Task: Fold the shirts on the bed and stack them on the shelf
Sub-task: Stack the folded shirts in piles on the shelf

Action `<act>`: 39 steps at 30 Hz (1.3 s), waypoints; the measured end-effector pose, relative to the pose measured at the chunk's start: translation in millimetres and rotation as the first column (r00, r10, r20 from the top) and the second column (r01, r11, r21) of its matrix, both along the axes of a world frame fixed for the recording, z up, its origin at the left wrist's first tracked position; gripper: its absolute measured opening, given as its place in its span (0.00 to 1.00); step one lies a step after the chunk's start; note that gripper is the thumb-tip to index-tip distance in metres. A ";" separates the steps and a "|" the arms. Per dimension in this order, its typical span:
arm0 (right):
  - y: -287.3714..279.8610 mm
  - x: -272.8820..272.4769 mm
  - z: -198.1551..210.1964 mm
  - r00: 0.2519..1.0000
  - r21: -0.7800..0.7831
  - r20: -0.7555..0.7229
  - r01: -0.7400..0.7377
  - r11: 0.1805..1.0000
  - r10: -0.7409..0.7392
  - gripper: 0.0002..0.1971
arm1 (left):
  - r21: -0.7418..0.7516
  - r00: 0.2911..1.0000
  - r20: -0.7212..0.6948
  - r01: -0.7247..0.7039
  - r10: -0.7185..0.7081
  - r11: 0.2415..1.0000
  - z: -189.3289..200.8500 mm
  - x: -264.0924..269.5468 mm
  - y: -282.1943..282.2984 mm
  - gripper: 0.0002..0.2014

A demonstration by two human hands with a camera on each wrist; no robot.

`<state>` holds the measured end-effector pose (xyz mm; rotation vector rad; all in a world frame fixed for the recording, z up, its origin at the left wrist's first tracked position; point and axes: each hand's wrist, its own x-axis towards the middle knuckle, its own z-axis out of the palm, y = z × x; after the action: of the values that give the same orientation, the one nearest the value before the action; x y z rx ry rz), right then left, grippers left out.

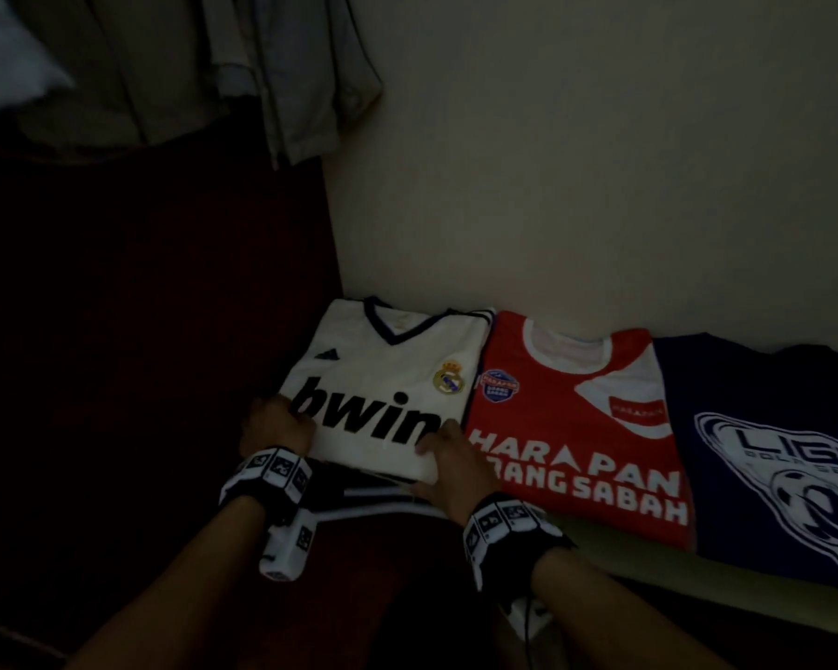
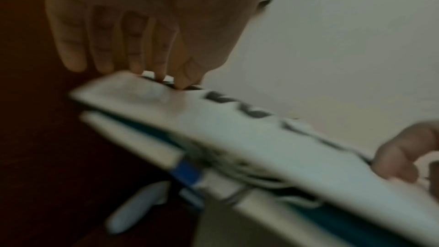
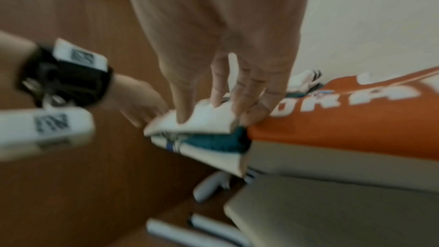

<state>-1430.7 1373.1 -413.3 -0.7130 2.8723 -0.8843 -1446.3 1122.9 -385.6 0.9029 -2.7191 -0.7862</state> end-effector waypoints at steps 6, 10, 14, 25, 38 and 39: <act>-3.5 -4.2 1.8 0.996 0.150 -0.085 0.026 0.988 -0.013 0.16 | 0.142 1.000 -0.022 -0.015 0.018 0.990 -11.7 8.5 -28.0 0.19; -2.0 -2.0 9.6 0.980 0.087 -0.198 0.048 0.995 -0.030 0.12 | 0.230 0.995 -0.057 -0.063 0.078 0.971 -0.6 10.3 -28.8 0.19; 0.2 -5.1 25.1 0.895 -0.119 -0.403 0.154 0.981 -0.190 0.08 | 0.468 0.973 -0.140 -0.099 0.184 0.878 17.6 -2.8 -40.0 0.17; -2.5 -10.3 33.8 0.780 -0.557 0.575 0.595 0.579 -0.249 0.08 | 0.845 0.999 0.040 -0.044 0.019 0.532 -43.6 -58.9 -78.8 0.20; 29.9 -41.6 55.3 0.574 -0.504 0.810 0.787 0.356 -0.121 0.10 | 0.832 0.997 -0.048 0.011 0.052 0.555 16.0 -24.0 -39.5 0.10; 34.5 -45.2 52.3 0.544 -0.465 0.832 0.790 0.398 -0.108 0.10 | 0.821 0.996 -0.057 0.005 0.073 0.572 12.9 -22.4 -35.5 0.07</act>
<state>-1475.9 1407.6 -361.0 0.5674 1.7703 -2.0847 -1468.7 1087.3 -372.7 0.9989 -2.1528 -2.1218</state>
